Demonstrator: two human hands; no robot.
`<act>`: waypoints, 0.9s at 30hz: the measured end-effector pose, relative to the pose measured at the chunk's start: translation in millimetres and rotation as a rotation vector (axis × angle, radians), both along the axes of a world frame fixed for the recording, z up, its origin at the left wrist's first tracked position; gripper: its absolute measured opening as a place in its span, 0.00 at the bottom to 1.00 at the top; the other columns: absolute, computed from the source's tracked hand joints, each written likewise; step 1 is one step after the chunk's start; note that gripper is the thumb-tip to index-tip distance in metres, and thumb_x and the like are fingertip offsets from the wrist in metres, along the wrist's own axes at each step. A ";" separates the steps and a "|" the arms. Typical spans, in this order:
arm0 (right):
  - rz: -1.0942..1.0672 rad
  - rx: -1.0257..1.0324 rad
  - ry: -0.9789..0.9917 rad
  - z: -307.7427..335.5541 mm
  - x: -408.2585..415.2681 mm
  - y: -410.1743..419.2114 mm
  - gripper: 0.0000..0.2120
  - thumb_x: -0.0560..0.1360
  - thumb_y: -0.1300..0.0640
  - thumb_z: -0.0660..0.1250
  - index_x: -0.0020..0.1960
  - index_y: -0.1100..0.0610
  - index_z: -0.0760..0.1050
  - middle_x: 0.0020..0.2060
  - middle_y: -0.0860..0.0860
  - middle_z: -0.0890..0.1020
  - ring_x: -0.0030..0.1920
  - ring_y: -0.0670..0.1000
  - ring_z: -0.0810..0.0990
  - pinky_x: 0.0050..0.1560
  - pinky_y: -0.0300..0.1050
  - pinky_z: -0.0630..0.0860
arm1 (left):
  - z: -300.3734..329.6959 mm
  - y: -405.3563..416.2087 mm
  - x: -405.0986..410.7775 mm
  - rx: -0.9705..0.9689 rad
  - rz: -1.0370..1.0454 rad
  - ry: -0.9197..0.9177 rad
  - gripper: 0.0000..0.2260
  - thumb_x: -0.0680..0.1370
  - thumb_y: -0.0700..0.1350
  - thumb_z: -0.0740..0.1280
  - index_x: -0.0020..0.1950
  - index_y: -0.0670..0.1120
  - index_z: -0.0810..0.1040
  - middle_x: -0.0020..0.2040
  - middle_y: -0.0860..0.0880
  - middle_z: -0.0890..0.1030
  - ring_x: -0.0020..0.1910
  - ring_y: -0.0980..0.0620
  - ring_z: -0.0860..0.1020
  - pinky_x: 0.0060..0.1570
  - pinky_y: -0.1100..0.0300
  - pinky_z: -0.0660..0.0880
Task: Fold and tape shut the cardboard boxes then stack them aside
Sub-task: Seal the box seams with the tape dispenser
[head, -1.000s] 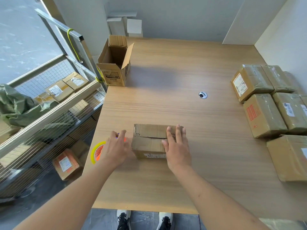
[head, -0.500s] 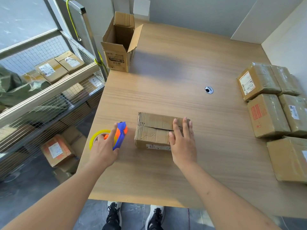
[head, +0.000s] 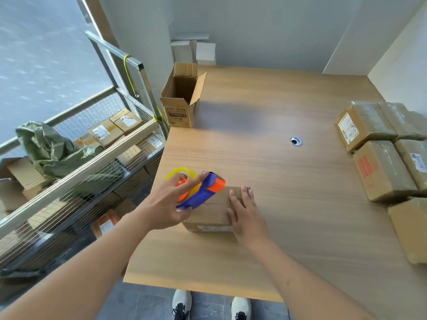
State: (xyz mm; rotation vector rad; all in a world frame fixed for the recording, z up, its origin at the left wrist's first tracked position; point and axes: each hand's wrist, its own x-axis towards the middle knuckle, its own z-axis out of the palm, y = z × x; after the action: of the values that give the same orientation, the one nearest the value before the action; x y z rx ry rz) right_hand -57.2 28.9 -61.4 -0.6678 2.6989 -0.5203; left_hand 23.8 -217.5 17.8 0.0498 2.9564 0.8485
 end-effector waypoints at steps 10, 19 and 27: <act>0.105 -0.181 -0.078 14.6 -38.2 35.1 0.27 0.81 0.53 0.68 0.79 0.51 0.67 0.80 0.46 0.63 0.78 0.51 0.62 0.76 0.42 0.59 | -14.9 23.4 -20.7 -0.292 -0.235 -0.152 0.45 0.76 0.44 0.68 0.78 0.74 0.45 0.62 0.50 0.65 0.65 0.45 0.66 0.67 0.50 0.68; 0.206 -0.351 -0.138 30.8 -70.5 28.1 0.24 0.79 0.69 0.65 0.72 0.52 0.76 0.60 0.49 0.82 0.53 0.49 0.79 0.59 0.46 0.76 | -15.3 22.9 -28.1 -0.312 -0.250 -0.212 0.44 0.78 0.46 0.70 0.78 0.76 0.45 0.61 0.55 0.63 0.65 0.51 0.63 0.68 0.51 0.68; 0.162 -0.424 -0.247 27.9 -77.0 17.8 0.09 0.79 0.62 0.71 0.55 0.53 0.86 0.51 0.47 0.87 0.52 0.46 0.83 0.59 0.45 0.77 | -13.4 24.7 -28.3 -0.297 -0.237 -0.229 0.44 0.76 0.43 0.70 0.78 0.75 0.47 0.63 0.53 0.64 0.67 0.49 0.64 0.69 0.50 0.68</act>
State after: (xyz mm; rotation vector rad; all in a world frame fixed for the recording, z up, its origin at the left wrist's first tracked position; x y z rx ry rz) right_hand -134.2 46.7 -33.5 -0.8559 2.2971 -1.0706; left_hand -4.4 -192.8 4.5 0.2620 2.7530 0.3552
